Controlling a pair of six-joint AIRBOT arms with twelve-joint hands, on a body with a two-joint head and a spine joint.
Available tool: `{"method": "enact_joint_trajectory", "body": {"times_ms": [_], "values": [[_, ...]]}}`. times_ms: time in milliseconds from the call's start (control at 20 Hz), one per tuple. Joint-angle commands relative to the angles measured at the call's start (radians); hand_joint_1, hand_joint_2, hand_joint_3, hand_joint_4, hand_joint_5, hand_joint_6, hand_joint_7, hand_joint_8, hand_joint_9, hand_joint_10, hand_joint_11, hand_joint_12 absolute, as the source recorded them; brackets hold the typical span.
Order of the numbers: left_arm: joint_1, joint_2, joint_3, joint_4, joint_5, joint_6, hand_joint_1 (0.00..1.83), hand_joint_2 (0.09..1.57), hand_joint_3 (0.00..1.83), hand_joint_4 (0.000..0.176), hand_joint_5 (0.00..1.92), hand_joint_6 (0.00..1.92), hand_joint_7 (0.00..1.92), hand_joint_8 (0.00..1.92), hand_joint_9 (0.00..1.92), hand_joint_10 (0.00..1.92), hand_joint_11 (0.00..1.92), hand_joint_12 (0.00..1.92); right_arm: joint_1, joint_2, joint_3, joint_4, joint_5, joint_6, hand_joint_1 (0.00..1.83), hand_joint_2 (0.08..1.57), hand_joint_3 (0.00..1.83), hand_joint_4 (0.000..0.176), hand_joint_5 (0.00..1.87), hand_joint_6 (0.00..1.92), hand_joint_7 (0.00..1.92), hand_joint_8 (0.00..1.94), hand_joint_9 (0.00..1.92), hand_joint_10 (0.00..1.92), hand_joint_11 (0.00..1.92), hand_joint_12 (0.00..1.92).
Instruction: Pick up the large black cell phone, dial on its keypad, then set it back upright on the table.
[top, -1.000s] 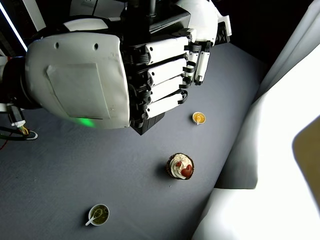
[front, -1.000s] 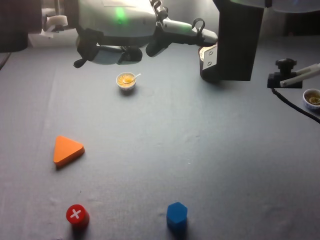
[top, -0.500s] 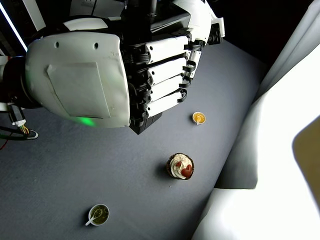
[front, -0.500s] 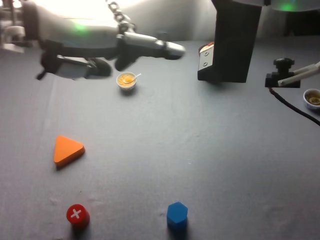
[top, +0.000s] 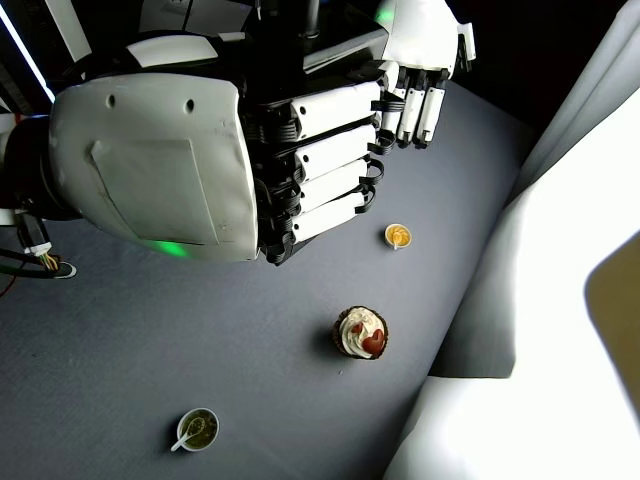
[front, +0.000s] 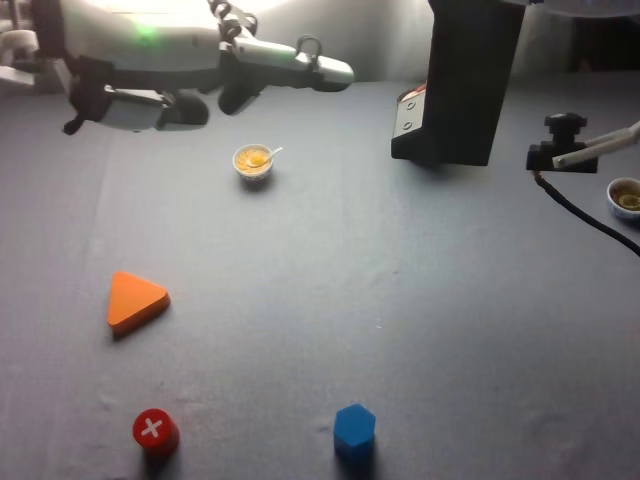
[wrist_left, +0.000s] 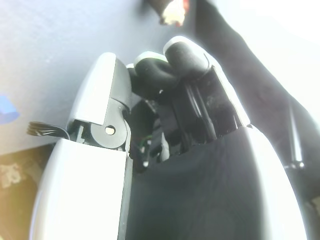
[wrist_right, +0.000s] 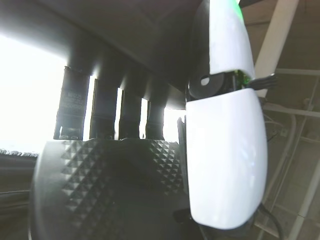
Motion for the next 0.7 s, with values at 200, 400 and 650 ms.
{"method": "enact_joint_trajectory", "body": {"times_ms": [200, 400, 650], "values": [[-0.057, -0.013, -0.046, -0.065, 0.029, 0.006, 1.46, 1.26, 0.01, 0.163, 0.0, 0.0, 0.61, 1.49, 0.64, 1.75, 0.52, 1.92, 0.014, 0.014, -0.002, -0.003, 0.155, 0.018, 1.48, 1.13, 0.0, 0.0, 0.94, 0.79, 0.87, 1.11, 0.9, 1.17, 0.8, 1.66], [-0.066, -0.032, -0.101, -0.074, 0.066, 0.005, 1.31, 1.27, 0.01, 0.16, 0.0, 0.0, 0.65, 1.57, 0.68, 1.91, 0.57, 1.92, 0.013, 0.014, -0.005, -0.003, 0.157, 0.017, 1.49, 1.12, 0.0, 0.0, 0.95, 0.75, 0.89, 1.08, 0.91, 1.15, 0.82, 1.64], [-0.06, -0.044, -0.144, -0.047, 0.047, -0.033, 1.46, 1.26, 0.02, 0.16, 0.0, 0.0, 0.58, 1.54, 0.64, 1.74, 0.5, 1.92, 0.005, 0.016, -0.013, 0.006, 0.169, 0.017, 1.48, 1.13, 0.0, 0.0, 0.94, 0.73, 0.86, 1.15, 0.89, 1.19, 0.83, 1.65]]}}
